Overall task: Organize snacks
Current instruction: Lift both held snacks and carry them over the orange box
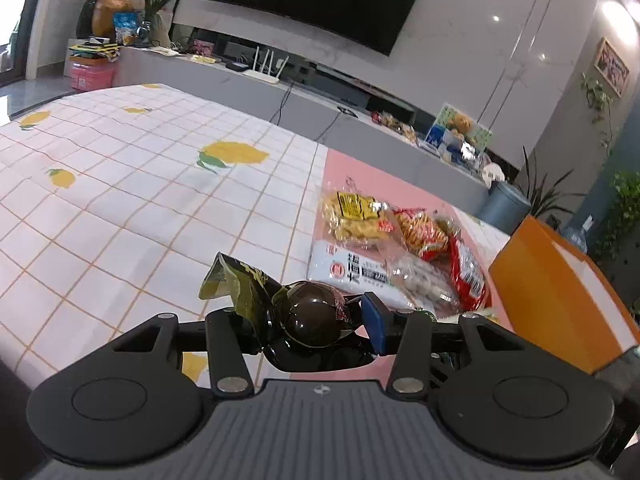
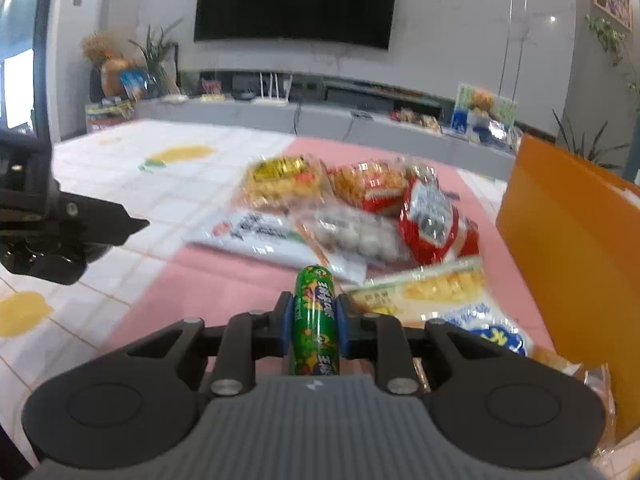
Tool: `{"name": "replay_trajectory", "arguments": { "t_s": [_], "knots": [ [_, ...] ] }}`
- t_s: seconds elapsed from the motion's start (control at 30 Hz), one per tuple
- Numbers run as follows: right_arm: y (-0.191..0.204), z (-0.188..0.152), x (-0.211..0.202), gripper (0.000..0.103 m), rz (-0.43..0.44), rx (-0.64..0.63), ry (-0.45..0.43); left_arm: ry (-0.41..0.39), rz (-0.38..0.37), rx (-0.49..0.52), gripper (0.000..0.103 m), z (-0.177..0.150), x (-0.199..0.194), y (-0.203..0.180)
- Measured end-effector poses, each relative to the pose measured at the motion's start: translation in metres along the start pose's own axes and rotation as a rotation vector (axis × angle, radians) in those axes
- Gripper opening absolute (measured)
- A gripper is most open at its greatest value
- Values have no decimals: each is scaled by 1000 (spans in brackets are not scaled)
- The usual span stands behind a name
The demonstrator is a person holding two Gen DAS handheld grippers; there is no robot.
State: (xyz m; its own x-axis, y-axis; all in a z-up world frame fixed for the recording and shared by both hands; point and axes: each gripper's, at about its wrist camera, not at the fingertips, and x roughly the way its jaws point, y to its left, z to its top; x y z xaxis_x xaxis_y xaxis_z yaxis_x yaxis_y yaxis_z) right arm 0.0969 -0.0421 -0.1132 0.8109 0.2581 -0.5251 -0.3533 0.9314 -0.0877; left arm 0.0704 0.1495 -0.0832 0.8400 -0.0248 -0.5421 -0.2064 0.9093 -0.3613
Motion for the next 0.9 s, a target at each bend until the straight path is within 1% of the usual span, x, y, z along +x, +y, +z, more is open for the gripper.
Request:
{"name": "replay_trajectory", "arguments": {
  "t_s": [0.07,0.13,0.23,0.33,0.43,0.5,0.6,0.67,0.77,0.83,0.9],
  "knots": [
    [3,3,-6,20,3,-15,-28,-26,-12,0,53,3,-9,-1],
    [4,8,-13,20,19,-3,-54,-47,-19,2,53,6,-15,-2],
    [9,19,-34,20,2,-46,-144,-77,-63,-17,53,11,-28,-4],
    [7,31,-57,20,5,-39,-219,-137,-88,4,53,19,-45,-12],
    [4,42,-81,20,-22,-48,-294,-209,-114,20,53,26,-66,-24],
    [-3,50,-100,20,-45,-31,-347,-244,-124,53,53,31,-76,-38],
    [-20,62,-130,20,-104,-3,-433,-275,-144,131,53,33,-83,-65],
    [-36,70,-148,20,-150,5,-474,-300,-171,178,53,31,-88,-84],
    [-65,80,-169,20,-220,41,-501,-315,-204,228,53,29,-91,-110],
    [-88,89,-176,20,-240,51,-472,-318,-234,255,53,27,-90,-131],
    [-111,97,-182,20,-294,64,-457,-314,-266,275,53,26,-88,-147]
  ]
}}
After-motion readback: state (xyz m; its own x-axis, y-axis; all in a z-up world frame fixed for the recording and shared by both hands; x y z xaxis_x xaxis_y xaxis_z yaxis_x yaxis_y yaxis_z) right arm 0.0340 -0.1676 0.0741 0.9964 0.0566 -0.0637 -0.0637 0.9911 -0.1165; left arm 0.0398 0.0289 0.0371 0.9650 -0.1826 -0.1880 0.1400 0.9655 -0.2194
